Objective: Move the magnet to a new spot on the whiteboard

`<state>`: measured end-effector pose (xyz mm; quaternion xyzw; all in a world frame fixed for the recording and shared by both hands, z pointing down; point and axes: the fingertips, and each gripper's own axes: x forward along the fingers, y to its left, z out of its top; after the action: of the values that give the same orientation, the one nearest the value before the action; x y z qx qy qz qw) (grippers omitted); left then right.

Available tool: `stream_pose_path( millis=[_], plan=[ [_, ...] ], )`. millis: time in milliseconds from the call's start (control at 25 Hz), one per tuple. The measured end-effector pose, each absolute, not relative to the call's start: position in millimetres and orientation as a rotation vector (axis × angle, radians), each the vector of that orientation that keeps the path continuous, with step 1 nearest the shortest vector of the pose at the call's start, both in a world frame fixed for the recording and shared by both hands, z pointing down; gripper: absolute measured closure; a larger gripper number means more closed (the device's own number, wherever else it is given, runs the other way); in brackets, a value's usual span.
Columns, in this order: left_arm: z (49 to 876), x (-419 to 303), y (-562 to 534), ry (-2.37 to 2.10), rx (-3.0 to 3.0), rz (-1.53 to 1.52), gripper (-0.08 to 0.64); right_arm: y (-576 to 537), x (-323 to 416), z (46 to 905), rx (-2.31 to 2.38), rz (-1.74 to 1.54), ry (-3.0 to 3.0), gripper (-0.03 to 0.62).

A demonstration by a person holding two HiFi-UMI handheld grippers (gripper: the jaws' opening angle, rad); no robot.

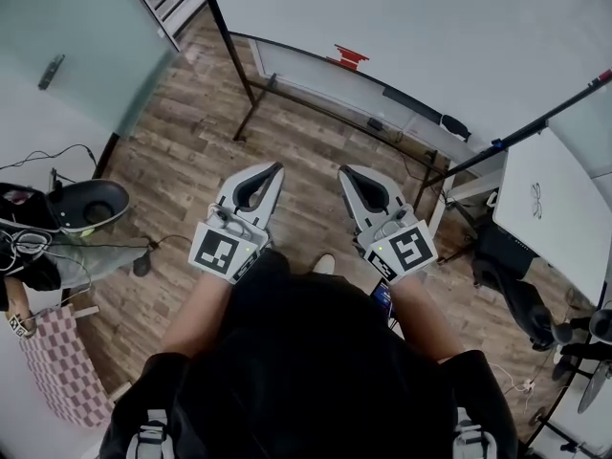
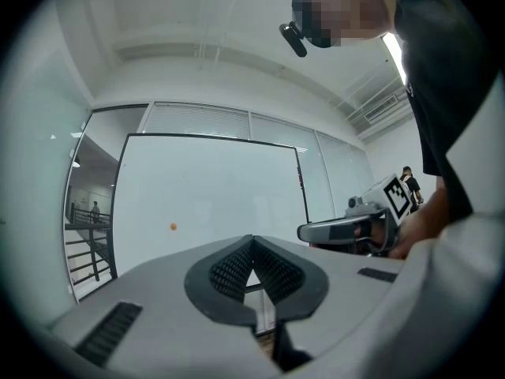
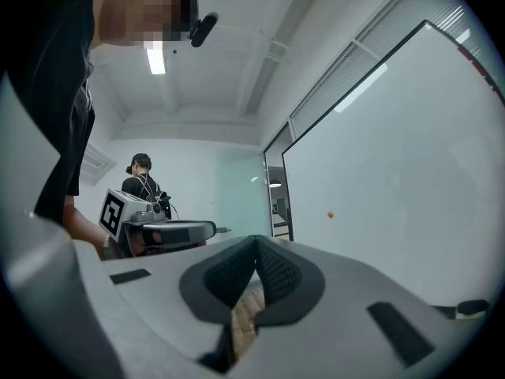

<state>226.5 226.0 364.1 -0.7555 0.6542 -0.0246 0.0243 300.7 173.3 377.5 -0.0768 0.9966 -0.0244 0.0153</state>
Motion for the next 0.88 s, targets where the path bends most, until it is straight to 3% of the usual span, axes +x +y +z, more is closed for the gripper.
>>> stream_pose_path(
  millis=[880],
  plan=[
    [369.6,33.4,171.9,1.963,-2.392,-0.021,0.558,128.6,112.5,389.6,-0.338,-0.007,3.166,0.601]
  ],
)
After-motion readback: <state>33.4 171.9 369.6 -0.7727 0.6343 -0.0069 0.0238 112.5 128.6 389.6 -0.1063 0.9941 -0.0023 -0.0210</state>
